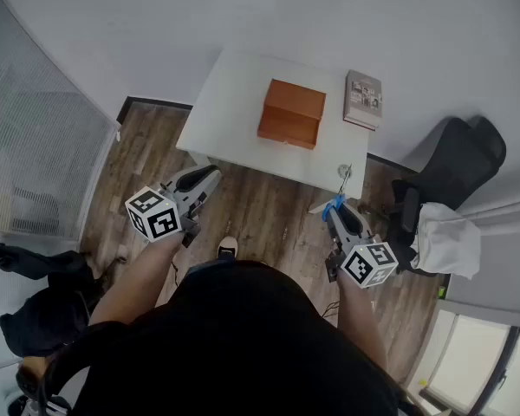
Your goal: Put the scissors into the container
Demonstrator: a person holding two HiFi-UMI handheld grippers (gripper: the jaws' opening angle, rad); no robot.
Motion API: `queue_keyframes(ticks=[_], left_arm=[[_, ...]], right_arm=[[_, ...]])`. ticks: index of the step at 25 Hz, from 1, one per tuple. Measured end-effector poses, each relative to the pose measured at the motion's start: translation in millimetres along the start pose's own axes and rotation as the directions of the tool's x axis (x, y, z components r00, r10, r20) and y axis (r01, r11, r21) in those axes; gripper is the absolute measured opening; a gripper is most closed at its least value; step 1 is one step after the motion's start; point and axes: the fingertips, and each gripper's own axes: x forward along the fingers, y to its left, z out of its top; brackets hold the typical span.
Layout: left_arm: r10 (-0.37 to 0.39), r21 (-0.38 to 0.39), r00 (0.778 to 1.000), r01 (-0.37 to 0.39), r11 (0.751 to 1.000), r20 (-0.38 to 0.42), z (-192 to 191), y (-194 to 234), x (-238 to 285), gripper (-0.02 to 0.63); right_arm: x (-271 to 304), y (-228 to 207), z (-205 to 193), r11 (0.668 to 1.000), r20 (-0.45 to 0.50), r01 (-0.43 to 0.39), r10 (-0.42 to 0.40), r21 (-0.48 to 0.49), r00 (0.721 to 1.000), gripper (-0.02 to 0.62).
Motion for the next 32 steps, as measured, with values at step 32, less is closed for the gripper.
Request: queue_keyframes(ticks=[32], left_arm=[[-0.004,-0.046,1.0,0.006,0.999,0.028,-0.1,9.5,-2.6,0.043]], right_arm=[[-5.4,-4.8,23.8,1.0,0.054,-0.004,0.003,0.014,0.999,0.09]])
